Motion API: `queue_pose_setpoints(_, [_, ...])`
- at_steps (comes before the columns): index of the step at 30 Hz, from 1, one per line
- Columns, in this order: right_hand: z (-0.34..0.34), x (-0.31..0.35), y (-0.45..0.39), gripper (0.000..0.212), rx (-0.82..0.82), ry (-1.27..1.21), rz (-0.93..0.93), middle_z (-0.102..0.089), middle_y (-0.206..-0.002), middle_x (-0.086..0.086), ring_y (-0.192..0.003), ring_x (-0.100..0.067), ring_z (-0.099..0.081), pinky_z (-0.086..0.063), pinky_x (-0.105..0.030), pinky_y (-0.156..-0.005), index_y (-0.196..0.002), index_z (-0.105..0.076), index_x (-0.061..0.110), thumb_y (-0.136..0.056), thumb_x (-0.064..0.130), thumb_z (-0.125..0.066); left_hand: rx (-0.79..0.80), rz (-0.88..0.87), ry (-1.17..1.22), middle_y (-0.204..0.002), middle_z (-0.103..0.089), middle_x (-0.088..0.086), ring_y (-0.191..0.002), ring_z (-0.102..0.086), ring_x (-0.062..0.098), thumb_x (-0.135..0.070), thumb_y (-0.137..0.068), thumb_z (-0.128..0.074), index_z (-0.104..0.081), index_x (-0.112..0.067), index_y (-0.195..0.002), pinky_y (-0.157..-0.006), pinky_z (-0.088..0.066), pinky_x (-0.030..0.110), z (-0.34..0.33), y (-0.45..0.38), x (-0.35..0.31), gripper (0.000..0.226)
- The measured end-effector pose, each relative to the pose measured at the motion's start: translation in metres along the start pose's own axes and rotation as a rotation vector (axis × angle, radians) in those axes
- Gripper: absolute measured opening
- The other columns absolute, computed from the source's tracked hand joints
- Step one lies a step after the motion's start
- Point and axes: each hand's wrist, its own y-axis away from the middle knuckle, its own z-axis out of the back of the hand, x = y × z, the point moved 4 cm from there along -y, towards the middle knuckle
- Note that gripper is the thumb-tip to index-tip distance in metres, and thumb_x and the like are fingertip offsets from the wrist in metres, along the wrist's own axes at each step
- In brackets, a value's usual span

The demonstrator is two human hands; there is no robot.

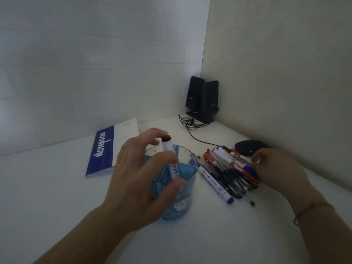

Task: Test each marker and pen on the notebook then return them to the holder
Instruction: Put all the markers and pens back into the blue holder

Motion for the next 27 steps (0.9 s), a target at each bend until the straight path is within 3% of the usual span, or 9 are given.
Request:
queue_pose_setpoints(5, [-0.005,-0.007,-0.004,0.015,0.035,0.051,-0.030,-0.065,-0.097,-0.005,-0.082,-0.023,-0.058,-0.048,-0.031,-0.073,-0.081,-0.068,0.027,-0.089,0.024,-0.055,-0.034,0.019,0.123,-0.131,-0.045,0.005,-0.115,-0.049,0.025,-0.038,-0.080,-0.057,-0.046,-0.020,-0.105,-0.084,-0.045,0.055,-0.001,0.004,0.004,0.033])
queue_pose_setpoints(10, [-0.002,-0.011,-0.005,0.017,0.096,0.104,-0.106,-0.067,-0.076,-0.001,-0.069,-0.021,-0.061,-0.054,-0.034,-0.067,-0.066,-0.069,0.022,-0.079,0.031,-0.065,-0.030,0.004,0.241,-0.131,-0.042,0.002,-0.123,-0.044,0.025,-0.045,-0.079,-0.061,-0.041,-0.019,-0.115,-0.094,-0.042,0.051,-0.003,0.005,0.007,0.049])
queue_pose_setpoints(13, [-0.003,-0.004,0.002,0.029,0.118,0.219,-0.074,-0.063,-0.070,0.001,-0.064,-0.015,-0.057,-0.042,-0.024,-0.055,-0.063,-0.065,0.020,-0.079,0.044,-0.063,-0.033,0.012,0.263,-0.133,-0.041,0.000,-0.127,-0.041,0.019,-0.055,-0.084,-0.055,-0.037,-0.018,-0.123,-0.100,-0.041,0.046,-0.004,0.006,0.010,0.057])
queue_pose_setpoints(16, [0.009,0.003,0.008,0.020,0.034,0.202,-0.107,-0.062,-0.075,0.001,-0.060,-0.015,-0.052,-0.037,-0.023,-0.053,-0.071,-0.064,0.024,-0.084,0.039,-0.062,-0.030,0.037,0.246,-0.132,-0.039,-0.003,-0.126,-0.040,0.013,-0.060,-0.082,-0.054,-0.034,-0.019,-0.126,-0.101,-0.041,0.039,-0.005,0.007,0.016,0.063])
queue_pose_setpoints(18, [0.024,0.010,0.013,0.011,-0.109,0.026,-0.104,-0.059,-0.071,0.002,-0.057,-0.012,-0.048,-0.034,-0.021,-0.051,-0.084,-0.067,0.027,-0.087,0.036,-0.062,-0.033,0.041,0.233,-0.126,-0.038,-0.005,-0.116,-0.040,0.006,-0.065,-0.080,-0.054,-0.033,-0.018,-0.126,-0.095,-0.040,0.026,-0.002,0.005,0.020,0.068])
queue_pose_setpoints(21, [0.041,0.036,0.031,0.014,-0.258,-0.569,0.014,-0.064,-0.072,0.010,-0.061,-0.011,-0.057,-0.041,-0.018,-0.053,-0.098,-0.069,0.018,-0.088,0.026,-0.064,-0.022,0.049,0.246,-0.121,-0.034,-0.011,-0.103,-0.041,0.007,-0.064,-0.076,-0.059,-0.029,-0.024,-0.128,-0.086,-0.035,0.016,0.001,0.004,0.023,0.072])
queue_pose_setpoints(24, [0.049,0.091,0.066,0.020,-0.123,-1.125,0.213,-0.073,-0.081,0.002,-0.068,-0.017,-0.069,-0.056,-0.022,-0.057,-0.104,-0.055,0.024,-0.089,0.012,-0.059,-0.018,0.050,0.253,-0.121,-0.033,-0.012,-0.106,-0.040,0.004,-0.060,-0.073,-0.064,-0.027,-0.025,-0.129,-0.089,-0.034,0.014,-0.002,0.006,0.020,0.075])
queue_pose_setpoints(27, [0.050,0.134,0.102,0.044,-0.020,-1.252,0.407,-0.075,-0.090,0.002,-0.082,-0.014,-0.072,-0.058,-0.026,-0.069,-0.118,-0.041,0.036,-0.087,0.009,-0.056,-0.025,0.037,0.255,-0.119,-0.032,-0.013,-0.109,-0.039,0.004,-0.065,-0.076,-0.058,-0.027,-0.026,-0.129,-0.092,-0.034,0.016,-0.004,0.006,0.017,0.073])
